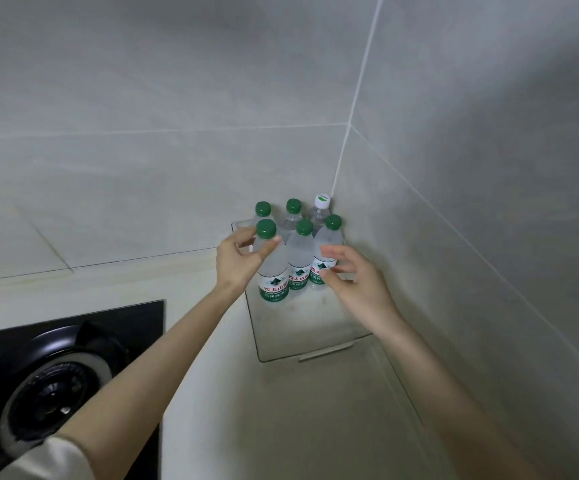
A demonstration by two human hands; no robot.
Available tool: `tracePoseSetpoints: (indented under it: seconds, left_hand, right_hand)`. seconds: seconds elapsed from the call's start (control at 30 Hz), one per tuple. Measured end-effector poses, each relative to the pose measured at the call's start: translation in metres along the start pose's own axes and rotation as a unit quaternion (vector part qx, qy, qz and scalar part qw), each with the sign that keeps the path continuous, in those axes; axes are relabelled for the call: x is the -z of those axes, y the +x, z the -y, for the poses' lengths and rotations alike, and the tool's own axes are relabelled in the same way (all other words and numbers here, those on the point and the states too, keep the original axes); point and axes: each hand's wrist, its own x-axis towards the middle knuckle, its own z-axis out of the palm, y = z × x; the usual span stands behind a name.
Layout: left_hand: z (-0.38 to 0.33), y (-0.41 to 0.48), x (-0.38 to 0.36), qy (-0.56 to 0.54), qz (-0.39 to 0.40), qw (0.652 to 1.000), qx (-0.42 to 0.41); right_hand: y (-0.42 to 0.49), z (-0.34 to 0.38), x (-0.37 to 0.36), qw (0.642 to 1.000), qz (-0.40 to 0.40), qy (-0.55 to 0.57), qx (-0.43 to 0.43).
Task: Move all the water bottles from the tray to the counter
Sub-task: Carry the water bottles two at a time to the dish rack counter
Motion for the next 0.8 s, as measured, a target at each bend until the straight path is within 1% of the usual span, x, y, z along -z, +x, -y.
tracePoseSetpoints:
  seconds: [0.07,0.13,0.2,0.3,0.37,0.47,0.53,0.67,0.73,0.8]
  left_hand:
    - [-0.027,-0.014,0.011,-0.014,0.016,0.999,-0.026]
    - [-0.057,-0.032,0.023,-0.023,0.048,0.997,-0.057]
    - [-0.081,-0.049,0.033,-0.033,0.064,0.994,-0.08]
    - [-0.113,-0.075,0.047,-0.08,0.067,0.992,-0.07]
    - [-0.13,-0.092,0.056,-0.093,0.087,0.99,-0.061]
    - [-0.145,-0.118,0.07,-0.08,0.099,0.99,-0.067]
    - [-0.151,-0.134,0.078,-0.08,0.087,0.991,-0.062]
    - [-0.157,-0.158,0.087,-0.107,0.051,0.992,-0.048]
    - [-0.158,-0.169,0.092,-0.108,0.054,0.991,-0.05]
    - [-0.153,-0.176,0.098,-0.094,0.077,0.991,-0.059]
  right_hand:
    - [-0.007,0.003,-0.001,1.0,0.007,-0.002,0.001]
    - [-0.016,0.005,-0.003,1.0,0.018,-0.004,0.011]
    - [-0.024,0.006,-0.005,0.999,0.04,-0.011,0.021]
    - [-0.036,0.015,-0.007,0.997,0.073,-0.008,0.039]
    - [-0.044,0.021,-0.009,0.995,0.086,0.025,0.043]
    - [-0.063,0.024,-0.014,0.987,0.133,0.067,0.054]
    - [-0.077,0.027,-0.016,0.983,0.148,0.077,0.071]
    - [-0.1,0.039,-0.018,0.978,0.147,0.11,0.097]
    - [-0.108,0.044,-0.019,0.978,0.141,0.119,0.1]
    - [-0.113,0.046,-0.019,0.978,0.137,0.128,0.096]
